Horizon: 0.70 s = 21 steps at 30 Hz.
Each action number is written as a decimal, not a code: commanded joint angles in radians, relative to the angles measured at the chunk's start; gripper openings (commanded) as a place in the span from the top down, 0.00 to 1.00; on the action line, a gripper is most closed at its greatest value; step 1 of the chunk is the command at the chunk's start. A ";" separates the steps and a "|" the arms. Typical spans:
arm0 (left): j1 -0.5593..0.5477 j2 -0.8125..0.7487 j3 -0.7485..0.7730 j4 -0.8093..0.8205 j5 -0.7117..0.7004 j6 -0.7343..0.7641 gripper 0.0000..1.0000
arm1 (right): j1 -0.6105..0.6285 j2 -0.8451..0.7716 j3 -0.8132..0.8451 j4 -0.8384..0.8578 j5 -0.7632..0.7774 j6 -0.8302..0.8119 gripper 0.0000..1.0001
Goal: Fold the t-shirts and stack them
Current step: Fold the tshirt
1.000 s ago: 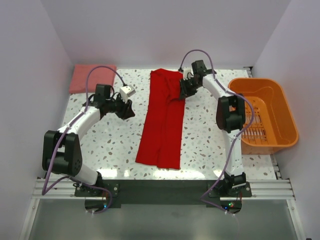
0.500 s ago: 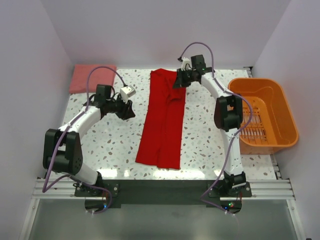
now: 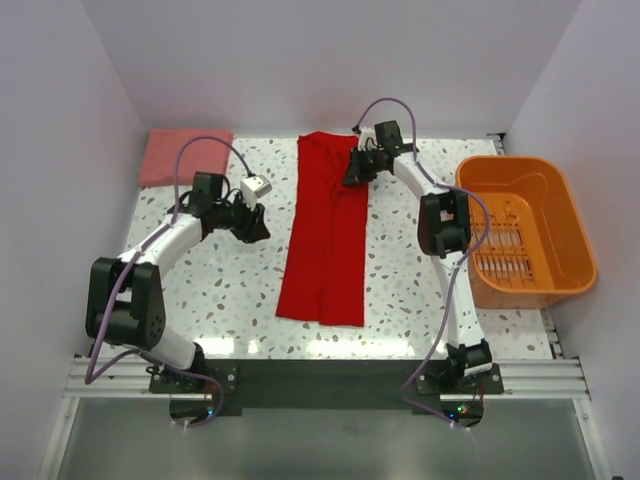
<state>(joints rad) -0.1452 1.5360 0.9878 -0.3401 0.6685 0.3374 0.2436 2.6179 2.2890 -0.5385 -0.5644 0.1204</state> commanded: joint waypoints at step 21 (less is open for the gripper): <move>-0.249 -0.404 -0.326 -0.243 0.088 0.862 0.55 | 0.143 -1.102 -0.981 -0.207 0.047 -0.715 0.34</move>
<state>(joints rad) -0.3614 1.1706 0.7330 -0.5407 0.7372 0.9775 0.3107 1.6360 1.5185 -0.6601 -0.5671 -0.3851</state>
